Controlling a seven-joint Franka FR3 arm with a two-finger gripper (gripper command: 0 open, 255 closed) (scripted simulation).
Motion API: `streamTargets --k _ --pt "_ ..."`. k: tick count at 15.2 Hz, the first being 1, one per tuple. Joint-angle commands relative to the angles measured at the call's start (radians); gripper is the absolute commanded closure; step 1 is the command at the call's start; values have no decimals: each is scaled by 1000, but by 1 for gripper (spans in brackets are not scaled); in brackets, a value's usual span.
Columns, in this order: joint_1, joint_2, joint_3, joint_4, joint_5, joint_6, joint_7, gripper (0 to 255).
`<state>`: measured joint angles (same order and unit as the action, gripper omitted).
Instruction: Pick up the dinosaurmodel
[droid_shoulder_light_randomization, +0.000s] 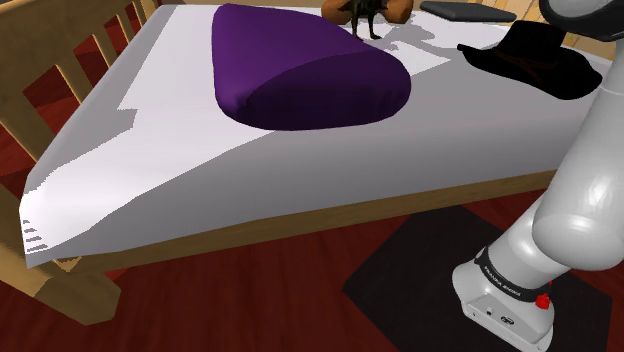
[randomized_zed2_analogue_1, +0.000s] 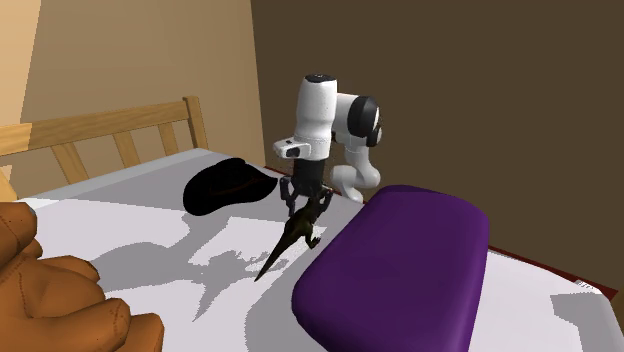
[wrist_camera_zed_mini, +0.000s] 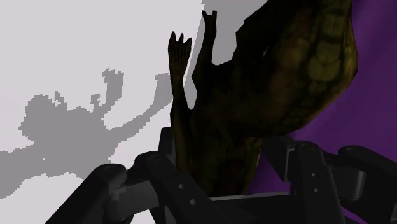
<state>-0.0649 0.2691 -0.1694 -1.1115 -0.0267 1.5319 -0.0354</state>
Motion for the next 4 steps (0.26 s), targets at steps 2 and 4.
streamTargets --k 2,4 --pt "-5 35 -1 95 6 -60 -4 255" --pt "-6 36 -1 100 7 -63 -5 255"
